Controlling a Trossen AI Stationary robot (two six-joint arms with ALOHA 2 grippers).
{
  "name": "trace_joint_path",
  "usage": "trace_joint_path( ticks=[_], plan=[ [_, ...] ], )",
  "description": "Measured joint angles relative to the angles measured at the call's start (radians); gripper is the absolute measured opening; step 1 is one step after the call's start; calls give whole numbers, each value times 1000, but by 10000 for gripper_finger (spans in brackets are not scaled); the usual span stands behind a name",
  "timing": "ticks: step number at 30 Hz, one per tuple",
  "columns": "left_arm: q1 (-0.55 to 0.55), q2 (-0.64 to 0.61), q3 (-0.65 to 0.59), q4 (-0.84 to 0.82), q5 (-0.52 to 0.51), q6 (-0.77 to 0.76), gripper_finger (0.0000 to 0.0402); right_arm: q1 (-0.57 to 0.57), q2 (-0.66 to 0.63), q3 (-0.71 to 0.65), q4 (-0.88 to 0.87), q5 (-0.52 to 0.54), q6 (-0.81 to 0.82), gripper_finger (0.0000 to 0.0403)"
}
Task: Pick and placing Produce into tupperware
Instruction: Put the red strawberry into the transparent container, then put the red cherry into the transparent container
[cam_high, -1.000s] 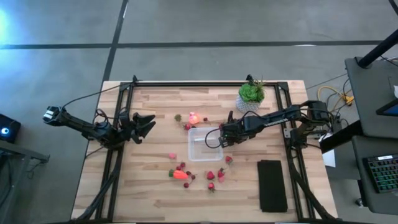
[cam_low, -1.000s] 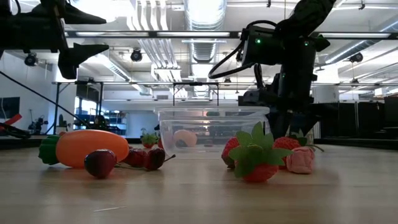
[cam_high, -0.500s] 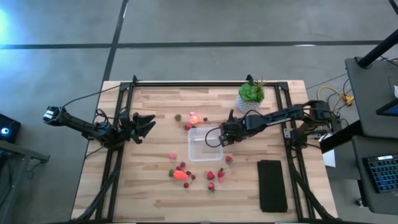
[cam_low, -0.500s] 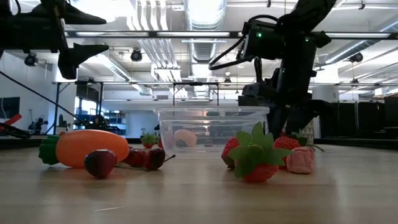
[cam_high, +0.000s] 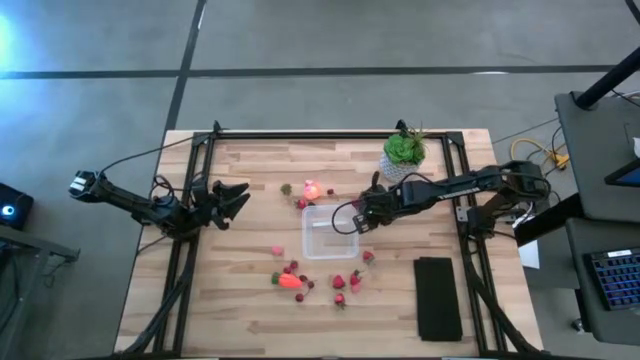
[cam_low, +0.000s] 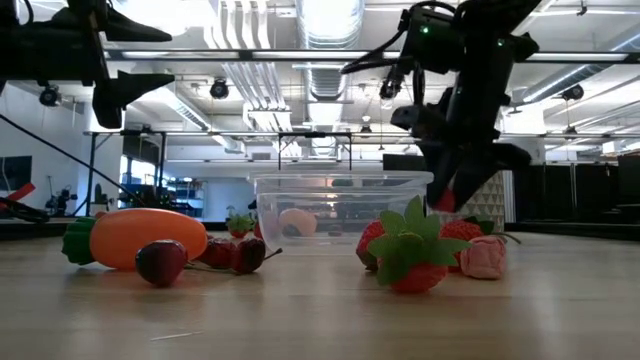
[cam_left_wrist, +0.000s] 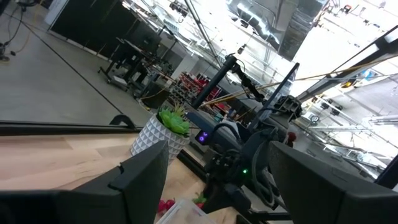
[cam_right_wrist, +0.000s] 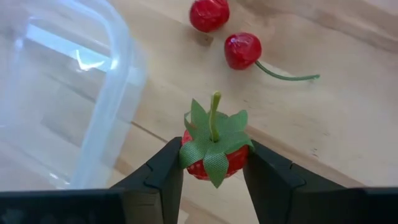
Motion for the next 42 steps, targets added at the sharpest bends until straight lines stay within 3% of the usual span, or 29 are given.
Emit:
trace_joint_path(
  ticks=[14, 19, 29, 37, 42],
  plan=[
    [0, -2, 0, 3, -7, 0, 262, 0, -91, 0, 124, -36, -142, 141],
    [0, -2, 0, 6, -31, 0, 262, 3, -98, 0, 287, -124, -267, 141],
    [0, -1, 0, 7, -32, 0, 262, 0, -29, 3, 397, -282, -382, 141],
    [0, -2, 0, 6, -32, 0, 262, 3, 114, 126, 338, -300, -508, 157],
    [0, -2, 0, 6, -32, 0, 262, 12, 191, 288, 88, -179, -633, 201]
  ],
)
